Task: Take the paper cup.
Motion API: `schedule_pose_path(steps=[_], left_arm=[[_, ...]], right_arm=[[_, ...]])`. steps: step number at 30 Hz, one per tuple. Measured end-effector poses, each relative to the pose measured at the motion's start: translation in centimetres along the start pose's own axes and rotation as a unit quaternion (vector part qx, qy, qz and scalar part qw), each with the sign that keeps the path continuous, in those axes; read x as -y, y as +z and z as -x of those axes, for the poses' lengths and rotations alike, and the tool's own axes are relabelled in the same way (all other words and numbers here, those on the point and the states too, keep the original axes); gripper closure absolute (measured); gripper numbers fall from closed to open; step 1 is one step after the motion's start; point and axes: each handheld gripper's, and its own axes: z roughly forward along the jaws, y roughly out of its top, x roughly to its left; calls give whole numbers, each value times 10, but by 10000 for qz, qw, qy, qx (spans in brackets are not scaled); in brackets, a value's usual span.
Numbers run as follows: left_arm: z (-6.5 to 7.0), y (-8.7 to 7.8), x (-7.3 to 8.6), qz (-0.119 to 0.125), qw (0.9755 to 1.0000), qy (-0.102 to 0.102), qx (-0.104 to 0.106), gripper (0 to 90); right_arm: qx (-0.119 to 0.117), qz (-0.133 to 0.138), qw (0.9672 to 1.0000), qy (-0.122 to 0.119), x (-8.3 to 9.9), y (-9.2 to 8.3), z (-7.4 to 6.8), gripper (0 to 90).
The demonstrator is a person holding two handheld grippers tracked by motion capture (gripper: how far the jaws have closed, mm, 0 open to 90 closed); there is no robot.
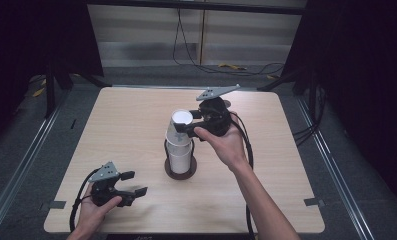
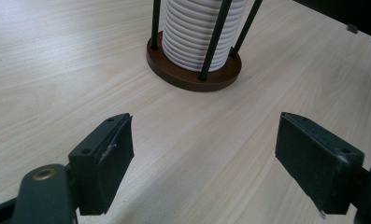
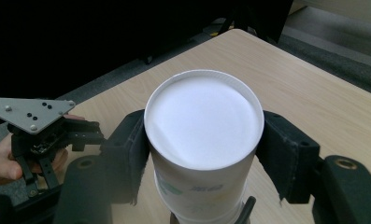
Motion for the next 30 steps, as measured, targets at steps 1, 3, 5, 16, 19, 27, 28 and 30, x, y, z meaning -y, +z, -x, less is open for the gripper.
schedule_pose_path(steps=[1,3,5,16,19,27,28,30], left_arm=[[0,0,0,6,10000,-9,0,194],[0,0,0,13,10000,-8,0,194],[0,0,0,9,10000,-8,0,194],[0,-1,0,12,10000,-4,-1,194],[0,-1,0,15,10000,-5,8,194],[0,-1,0,18,10000,0,4,194],[0,-1,0,18,10000,0,4,194],[0,-1,0,18,10000,-2,1,194]], right_arm=[[-7,4,10000,0,0,0,0,367],[-13,43,10000,8,0,-2,0,368],[-26,75,10000,31,0,-3,-1,367],[-34,281,9996,43,-1,-10,-3,368],[-4,330,9994,50,-1,-12,-2,369],[-33,547,9984,129,1,-19,0,369],[-33,547,9984,129,1,-19,0,369],[-37,600,9981,149,2,-21,1,369]])
